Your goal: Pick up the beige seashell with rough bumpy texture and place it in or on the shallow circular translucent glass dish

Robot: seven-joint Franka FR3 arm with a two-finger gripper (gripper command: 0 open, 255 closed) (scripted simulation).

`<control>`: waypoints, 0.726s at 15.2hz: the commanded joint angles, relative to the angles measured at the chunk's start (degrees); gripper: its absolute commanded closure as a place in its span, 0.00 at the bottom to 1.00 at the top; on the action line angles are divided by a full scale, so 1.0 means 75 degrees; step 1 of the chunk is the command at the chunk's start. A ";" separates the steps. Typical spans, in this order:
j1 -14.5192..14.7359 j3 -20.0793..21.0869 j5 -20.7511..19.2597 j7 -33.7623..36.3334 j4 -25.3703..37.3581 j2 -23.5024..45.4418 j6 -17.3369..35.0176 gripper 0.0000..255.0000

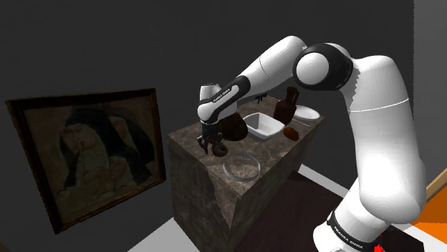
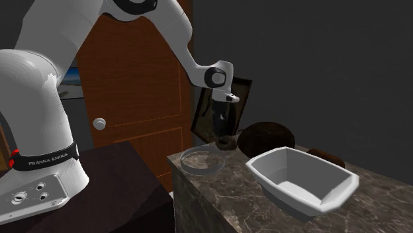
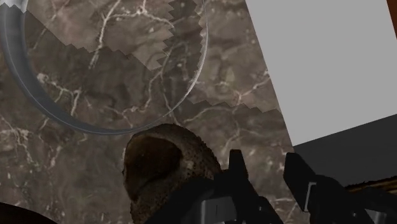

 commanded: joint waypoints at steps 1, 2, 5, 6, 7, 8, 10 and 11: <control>-0.0170 -0.0005 0.0068 -0.0170 -0.0493 -0.0258 0.0715 0.00; -0.0358 0.0008 0.0162 -0.0369 -0.0956 -0.0485 0.1427 0.00; -0.1119 0.0272 0.0687 -0.1236 -0.2161 -0.0965 0.3549 0.00; -0.1505 0.0510 0.0971 -0.1656 -0.2497 -0.1050 0.4246 0.00; -0.2008 0.0881 0.1320 -0.2165 -0.2797 -0.1090 0.4936 0.00; -0.2386 0.1187 0.1534 -0.2495 -0.2956 -0.1086 0.5337 0.00; -0.2352 0.1163 0.1451 -0.2438 -0.2824 -0.0850 0.5443 0.00; -0.2326 0.1143 0.1427 -0.2422 -0.2755 -0.0732 0.5492 0.00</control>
